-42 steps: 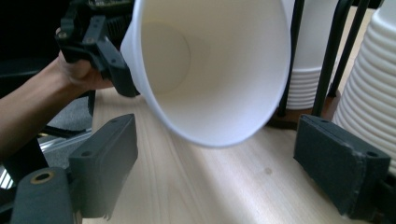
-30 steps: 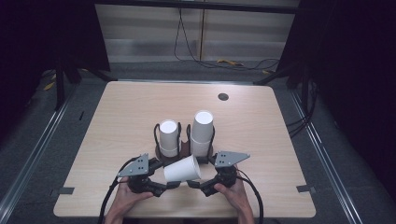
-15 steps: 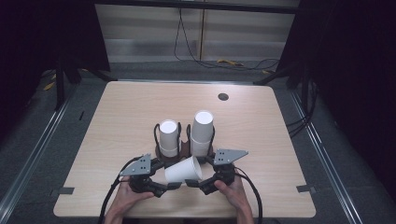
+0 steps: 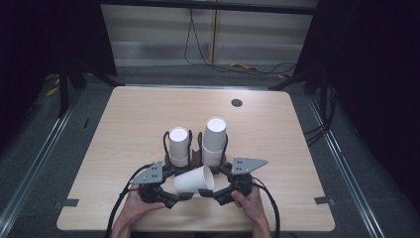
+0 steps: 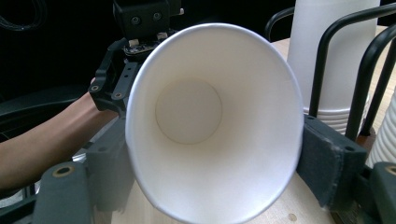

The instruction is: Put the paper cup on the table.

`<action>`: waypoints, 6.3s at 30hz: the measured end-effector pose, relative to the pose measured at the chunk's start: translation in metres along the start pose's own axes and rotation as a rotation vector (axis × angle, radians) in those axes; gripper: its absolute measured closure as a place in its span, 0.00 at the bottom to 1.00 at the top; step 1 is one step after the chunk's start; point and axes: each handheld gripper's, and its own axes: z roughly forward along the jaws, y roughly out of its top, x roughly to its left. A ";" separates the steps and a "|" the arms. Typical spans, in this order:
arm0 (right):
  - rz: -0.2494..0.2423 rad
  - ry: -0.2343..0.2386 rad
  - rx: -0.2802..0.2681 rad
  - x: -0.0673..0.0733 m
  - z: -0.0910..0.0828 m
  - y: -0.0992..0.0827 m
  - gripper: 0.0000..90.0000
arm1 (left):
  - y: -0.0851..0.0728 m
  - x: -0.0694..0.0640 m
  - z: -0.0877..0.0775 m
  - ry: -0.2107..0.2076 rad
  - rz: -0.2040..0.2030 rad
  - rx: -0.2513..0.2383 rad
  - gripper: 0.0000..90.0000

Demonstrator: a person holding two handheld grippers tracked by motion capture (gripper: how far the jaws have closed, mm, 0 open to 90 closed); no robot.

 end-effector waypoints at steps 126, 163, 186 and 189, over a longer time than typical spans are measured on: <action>0.172 -0.682 0.737 -0.102 -0.082 0.087 0.24 | -0.035 -0.010 -0.017 0.604 -0.024 -0.204 0.17; 0.173 -0.688 0.894 -0.120 -0.063 0.064 0.19 | -0.035 -0.010 -0.016 0.604 -0.022 -0.208 0.17; 0.201 -0.711 0.692 -0.107 -0.083 0.069 0.16 | -0.034 -0.010 -0.016 0.603 -0.013 -0.199 0.17; 0.194 -0.727 0.655 -0.103 -0.086 0.072 0.16 | -0.034 -0.010 -0.016 0.603 -0.012 -0.197 0.17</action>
